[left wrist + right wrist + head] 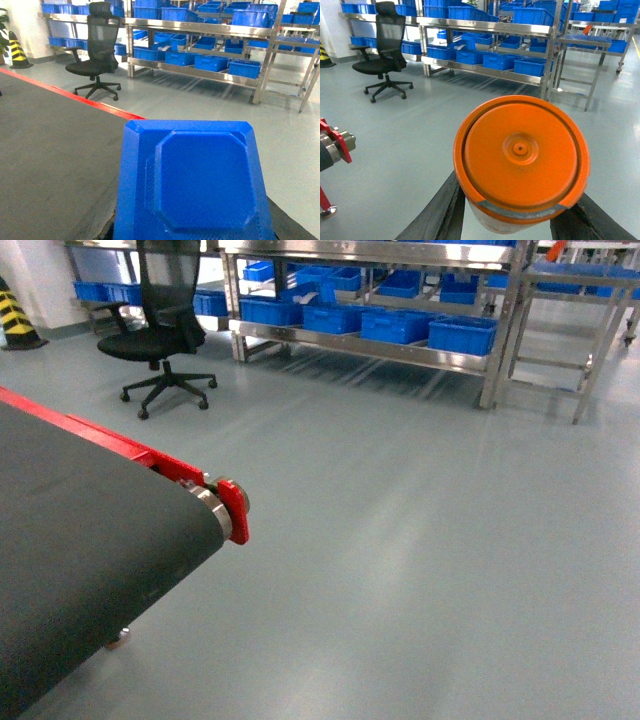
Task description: Sort blue parts and orange caps into right shelf containers
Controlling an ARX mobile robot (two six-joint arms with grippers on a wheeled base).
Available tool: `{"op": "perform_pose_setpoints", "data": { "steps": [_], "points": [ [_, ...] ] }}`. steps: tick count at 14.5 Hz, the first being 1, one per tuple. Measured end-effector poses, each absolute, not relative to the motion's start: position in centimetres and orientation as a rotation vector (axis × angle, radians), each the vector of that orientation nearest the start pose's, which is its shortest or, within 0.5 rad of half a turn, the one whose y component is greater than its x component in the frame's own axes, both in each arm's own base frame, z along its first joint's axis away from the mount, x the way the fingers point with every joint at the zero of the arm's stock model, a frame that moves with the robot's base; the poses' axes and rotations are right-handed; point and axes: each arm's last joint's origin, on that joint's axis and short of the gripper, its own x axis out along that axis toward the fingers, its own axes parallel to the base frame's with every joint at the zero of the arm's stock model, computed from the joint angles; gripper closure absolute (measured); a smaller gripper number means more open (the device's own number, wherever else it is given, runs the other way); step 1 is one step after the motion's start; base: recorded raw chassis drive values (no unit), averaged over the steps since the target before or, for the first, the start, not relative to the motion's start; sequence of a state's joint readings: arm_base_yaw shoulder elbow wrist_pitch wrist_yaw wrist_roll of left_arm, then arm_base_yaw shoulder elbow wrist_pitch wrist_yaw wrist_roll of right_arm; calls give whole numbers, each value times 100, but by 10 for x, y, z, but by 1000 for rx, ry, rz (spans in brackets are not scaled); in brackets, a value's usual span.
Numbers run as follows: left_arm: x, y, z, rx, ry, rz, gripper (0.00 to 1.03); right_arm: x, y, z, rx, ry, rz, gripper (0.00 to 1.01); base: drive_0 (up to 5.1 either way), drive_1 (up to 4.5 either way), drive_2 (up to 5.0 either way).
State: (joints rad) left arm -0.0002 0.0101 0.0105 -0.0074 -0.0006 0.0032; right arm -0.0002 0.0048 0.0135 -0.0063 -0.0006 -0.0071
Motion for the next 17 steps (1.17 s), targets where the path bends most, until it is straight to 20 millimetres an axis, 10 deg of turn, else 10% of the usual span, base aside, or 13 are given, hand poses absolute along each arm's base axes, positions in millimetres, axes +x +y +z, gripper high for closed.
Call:
{"op": "perform_pose_setpoints", "data": {
  "steps": [17],
  "points": [
    [98, 0, 166, 3, 7, 0, 60, 97, 0, 167, -7, -2, 0, 60, -181, -181, -181]
  ]
}}
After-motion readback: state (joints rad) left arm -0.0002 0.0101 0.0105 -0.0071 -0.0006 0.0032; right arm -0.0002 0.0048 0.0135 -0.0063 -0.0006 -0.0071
